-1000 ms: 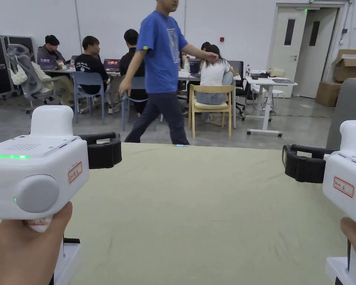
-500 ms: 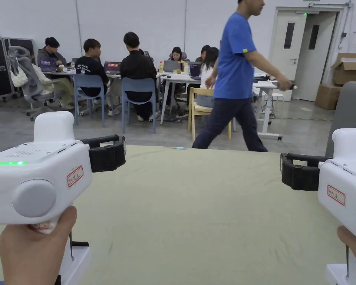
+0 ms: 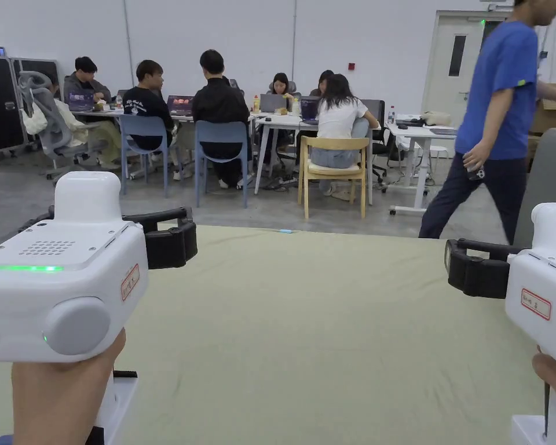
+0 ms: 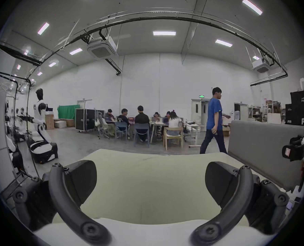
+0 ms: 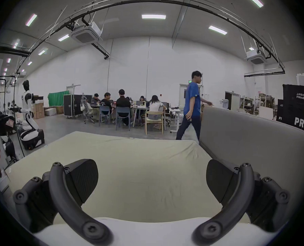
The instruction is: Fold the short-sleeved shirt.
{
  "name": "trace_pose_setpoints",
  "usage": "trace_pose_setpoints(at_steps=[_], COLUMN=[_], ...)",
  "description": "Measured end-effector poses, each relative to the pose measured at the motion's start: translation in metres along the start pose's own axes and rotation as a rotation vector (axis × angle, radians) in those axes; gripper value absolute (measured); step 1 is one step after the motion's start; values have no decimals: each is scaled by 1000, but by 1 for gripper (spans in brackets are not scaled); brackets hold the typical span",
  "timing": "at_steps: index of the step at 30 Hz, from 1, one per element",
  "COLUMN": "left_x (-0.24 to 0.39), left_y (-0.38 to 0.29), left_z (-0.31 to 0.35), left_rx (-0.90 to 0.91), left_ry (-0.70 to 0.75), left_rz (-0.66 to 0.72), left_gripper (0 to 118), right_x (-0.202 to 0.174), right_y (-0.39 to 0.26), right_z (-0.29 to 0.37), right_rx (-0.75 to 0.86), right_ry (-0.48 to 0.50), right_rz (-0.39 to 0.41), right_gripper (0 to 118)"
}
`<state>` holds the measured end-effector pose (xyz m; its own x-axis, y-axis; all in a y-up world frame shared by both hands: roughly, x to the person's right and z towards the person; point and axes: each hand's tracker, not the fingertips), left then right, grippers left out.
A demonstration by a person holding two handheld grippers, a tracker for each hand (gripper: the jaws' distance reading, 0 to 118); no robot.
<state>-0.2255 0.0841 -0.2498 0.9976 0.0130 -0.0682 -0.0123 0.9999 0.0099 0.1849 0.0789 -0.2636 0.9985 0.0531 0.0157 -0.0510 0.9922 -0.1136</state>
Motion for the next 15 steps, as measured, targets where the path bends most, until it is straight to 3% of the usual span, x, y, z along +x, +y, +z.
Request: trace_pose_setpoints(at_steps=[11,15], left_x=[-1,-2], left_y=[0,1], left_z=[-4,-8], left_rx=[5,-2], left_ry=[13,37], left_rz=[24,28], left_gripper=[118,118], right_x=[-2,-4], right_y=[4,5], right_z=[-1,-4], right_rx=[2,-14], right_ry=[14,62], right_rz=[6,-13], right_gripper=[118,118])
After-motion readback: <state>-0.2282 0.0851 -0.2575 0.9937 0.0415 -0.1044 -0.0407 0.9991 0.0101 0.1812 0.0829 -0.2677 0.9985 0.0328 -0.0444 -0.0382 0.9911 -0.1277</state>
